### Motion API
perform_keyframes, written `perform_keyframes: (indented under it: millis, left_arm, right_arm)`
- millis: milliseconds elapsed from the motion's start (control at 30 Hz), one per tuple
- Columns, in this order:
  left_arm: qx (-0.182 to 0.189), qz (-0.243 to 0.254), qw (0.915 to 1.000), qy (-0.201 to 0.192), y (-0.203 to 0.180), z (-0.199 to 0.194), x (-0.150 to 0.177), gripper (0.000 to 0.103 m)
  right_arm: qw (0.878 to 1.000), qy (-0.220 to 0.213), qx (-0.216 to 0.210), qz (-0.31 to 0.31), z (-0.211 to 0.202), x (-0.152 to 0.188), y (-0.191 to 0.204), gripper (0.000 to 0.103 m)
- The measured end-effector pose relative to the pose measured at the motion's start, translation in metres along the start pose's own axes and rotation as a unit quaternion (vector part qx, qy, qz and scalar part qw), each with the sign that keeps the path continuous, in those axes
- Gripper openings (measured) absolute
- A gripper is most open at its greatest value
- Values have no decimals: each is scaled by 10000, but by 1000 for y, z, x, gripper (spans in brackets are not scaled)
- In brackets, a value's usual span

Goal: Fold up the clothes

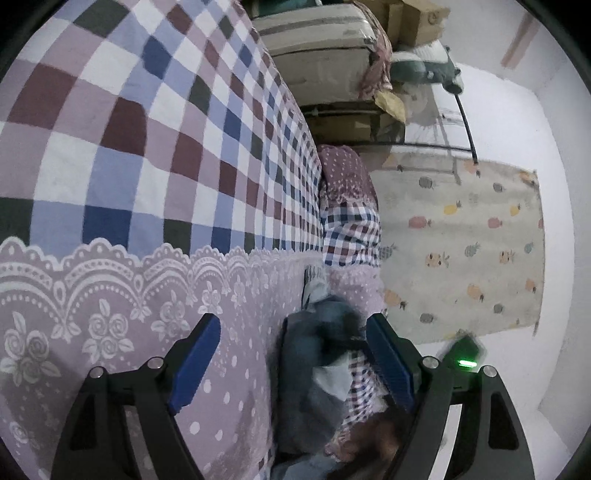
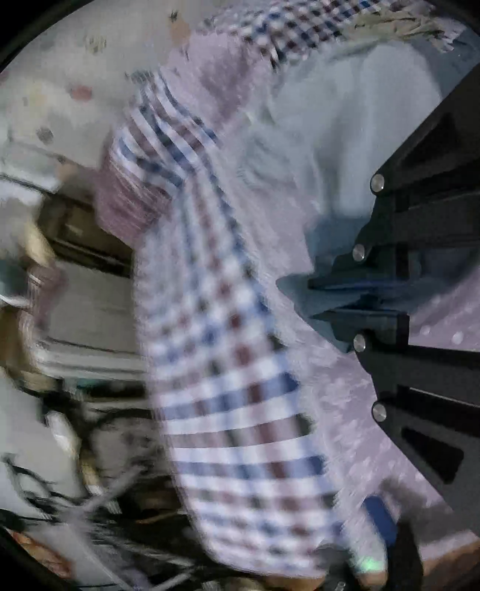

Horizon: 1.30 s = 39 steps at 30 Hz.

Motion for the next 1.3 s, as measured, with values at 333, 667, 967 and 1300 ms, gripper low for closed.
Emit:
perform_keyframes:
  millis: [333,667,967,1300]
  left_arm:
    - [-64,1039,9908,863,-40,35,39,84]
    - [-357,2938,9344,1985,-107,93,150,84]
    - [-1040,4097,8784,2232,-121,121,212,84]
    - [-1657,5471,7931,2102,-123,139,266,84]
  right_arm:
    - [9844,-1224,745,1018,-174,35,-117,7]
    - [9555,-1414,1632,2010,-287,133,-208,7]
    - [9139,-106,2170,3430,-265,280,-294,7]
    - [8565,1035,2551,4367,-223,393,-353,55]
Point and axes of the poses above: each gripper's, at about its wrist camera, not at the fingertips, and z roughly the way its jaws point, y to its left, x to its underside, the point moved 2 cm from there along z, roughly the way its jaws point, and after that the axes turned 7 degrees about y, right-handed, at the moved point
